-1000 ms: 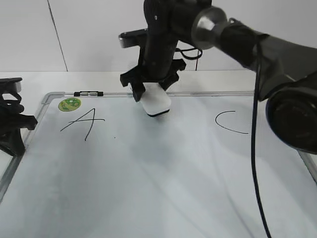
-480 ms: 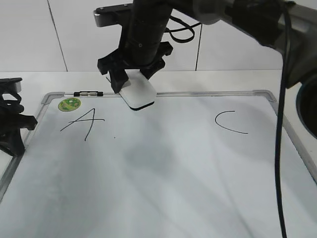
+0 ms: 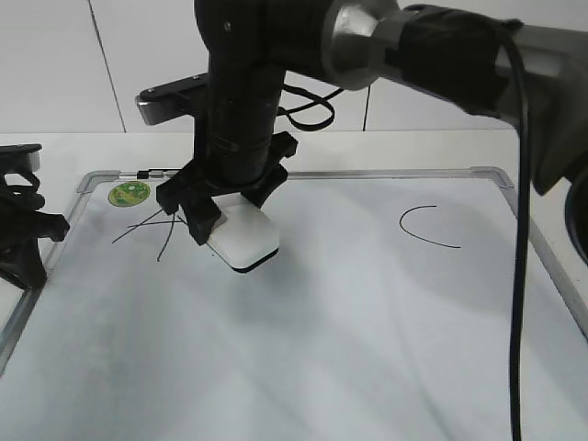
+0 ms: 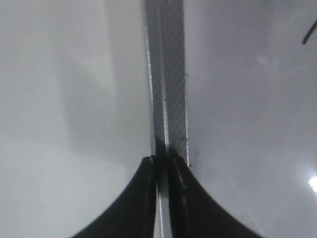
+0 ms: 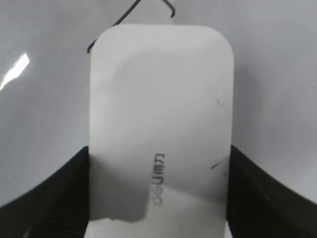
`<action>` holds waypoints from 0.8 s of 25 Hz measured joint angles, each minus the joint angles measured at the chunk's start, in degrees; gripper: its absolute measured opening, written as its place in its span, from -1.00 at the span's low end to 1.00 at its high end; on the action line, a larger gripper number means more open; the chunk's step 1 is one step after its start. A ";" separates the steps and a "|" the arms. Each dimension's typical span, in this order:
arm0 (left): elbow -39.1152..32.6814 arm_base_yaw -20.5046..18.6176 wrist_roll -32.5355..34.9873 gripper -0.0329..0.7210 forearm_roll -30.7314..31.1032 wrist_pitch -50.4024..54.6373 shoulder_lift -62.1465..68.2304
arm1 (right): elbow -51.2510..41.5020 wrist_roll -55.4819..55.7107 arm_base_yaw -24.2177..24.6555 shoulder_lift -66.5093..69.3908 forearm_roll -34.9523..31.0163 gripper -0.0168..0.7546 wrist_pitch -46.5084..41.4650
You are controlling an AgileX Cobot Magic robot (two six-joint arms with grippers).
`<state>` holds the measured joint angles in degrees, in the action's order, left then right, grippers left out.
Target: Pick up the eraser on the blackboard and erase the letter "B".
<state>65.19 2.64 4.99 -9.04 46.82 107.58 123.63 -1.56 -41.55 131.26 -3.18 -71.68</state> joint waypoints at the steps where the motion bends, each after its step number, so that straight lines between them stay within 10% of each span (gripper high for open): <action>1: 0.00 0.00 0.00 -0.83 0.00 0.00 0.00 | -0.48 -0.12 -0.12 0.00 -0.21 0.51 0.00; 20: 0.00 0.00 0.35 -0.83 0.00 0.00 0.00 | -0.74 -1.59 -1.66 5.91 -0.74 0.51 0.71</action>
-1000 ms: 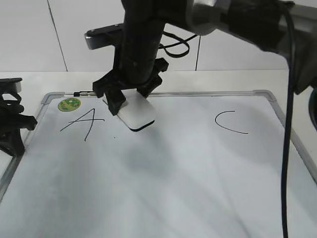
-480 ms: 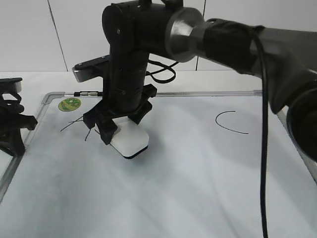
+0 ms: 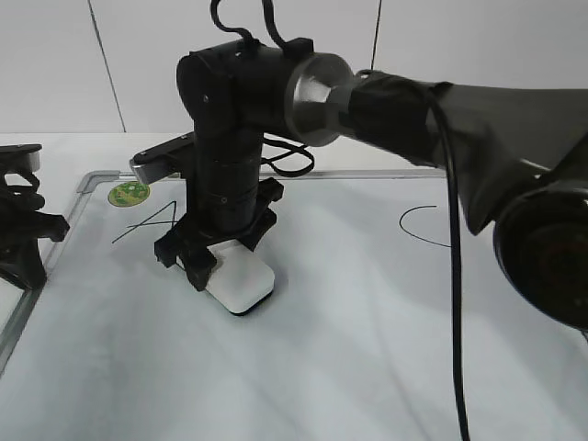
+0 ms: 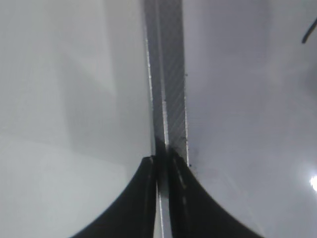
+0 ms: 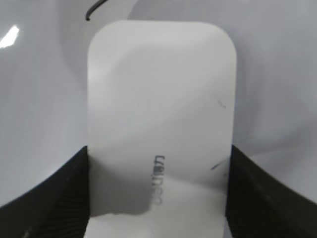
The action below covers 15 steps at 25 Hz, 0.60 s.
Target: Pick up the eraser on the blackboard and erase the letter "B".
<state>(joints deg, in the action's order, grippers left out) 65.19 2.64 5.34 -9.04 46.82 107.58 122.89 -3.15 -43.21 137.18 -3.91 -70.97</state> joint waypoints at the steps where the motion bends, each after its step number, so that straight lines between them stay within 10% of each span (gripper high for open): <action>1: 0.00 0.00 0.00 -0.83 0.00 0.00 0.00 | 0.00 -0.09 -0.13 0.13 0.85 0.51 0.11; 15: 0.00 0.00 0.18 -0.83 -0.08 -0.35 0.00 | 0.59 6.09 3.41 1.02 5.87 0.51 1.32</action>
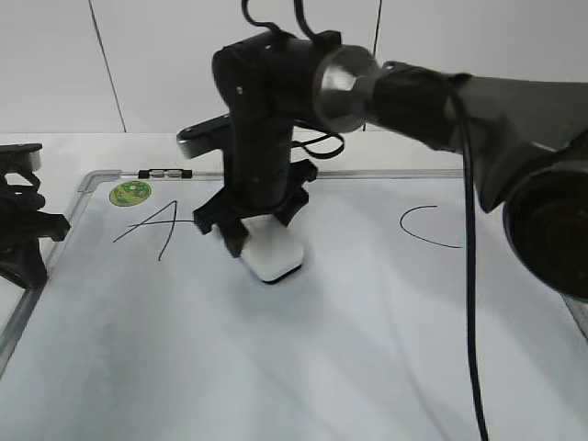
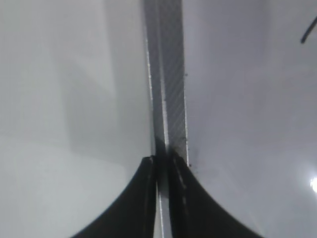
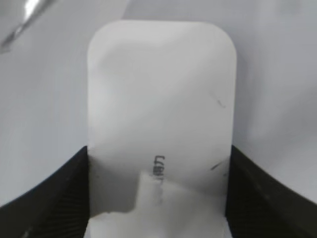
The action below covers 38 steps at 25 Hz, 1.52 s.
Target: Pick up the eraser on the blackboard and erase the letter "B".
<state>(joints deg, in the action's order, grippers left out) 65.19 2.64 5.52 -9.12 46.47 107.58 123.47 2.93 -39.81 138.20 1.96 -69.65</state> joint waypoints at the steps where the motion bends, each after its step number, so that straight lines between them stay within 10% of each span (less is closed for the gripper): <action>1: 0.00 0.00 0.00 -0.83 0.00 0.00 0.00 | 0.00 0.38 1.63 0.00 1.03 0.51 0.14; 23: 0.00 0.00 0.05 -0.83 0.00 0.00 0.00 | 3.15 0.32 5.03 1.26 1.58 0.51 -1.25; 38: 0.00 0.00 0.05 -0.83 0.00 0.51 0.00 | 3.15 -0.81 -3.08 1.43 -3.83 0.51 -0.81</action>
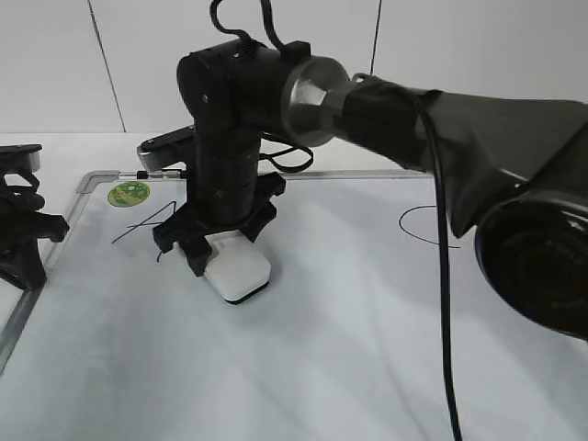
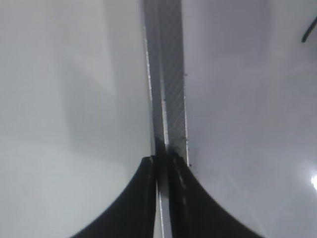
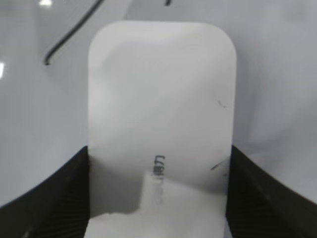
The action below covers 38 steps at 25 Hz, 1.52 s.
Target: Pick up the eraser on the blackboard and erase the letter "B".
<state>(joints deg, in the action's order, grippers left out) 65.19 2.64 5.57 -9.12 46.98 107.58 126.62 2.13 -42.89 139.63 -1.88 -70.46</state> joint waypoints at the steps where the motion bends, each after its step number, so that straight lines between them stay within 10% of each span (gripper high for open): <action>1: 0.00 0.00 0.00 -0.83 0.00 0.00 0.00 | 0.00 0.02 -0.30 0.00 0.00 0.51 0.00; 38: 0.00 -0.25 0.09 -0.83 0.00 0.00 0.00 | -10.76 2.84 10.28 -17.74 4.40 0.51 -0.45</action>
<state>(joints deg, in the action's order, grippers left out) 65.19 2.39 5.65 -9.12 46.98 107.58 115.86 4.97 -32.61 121.89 2.52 -70.91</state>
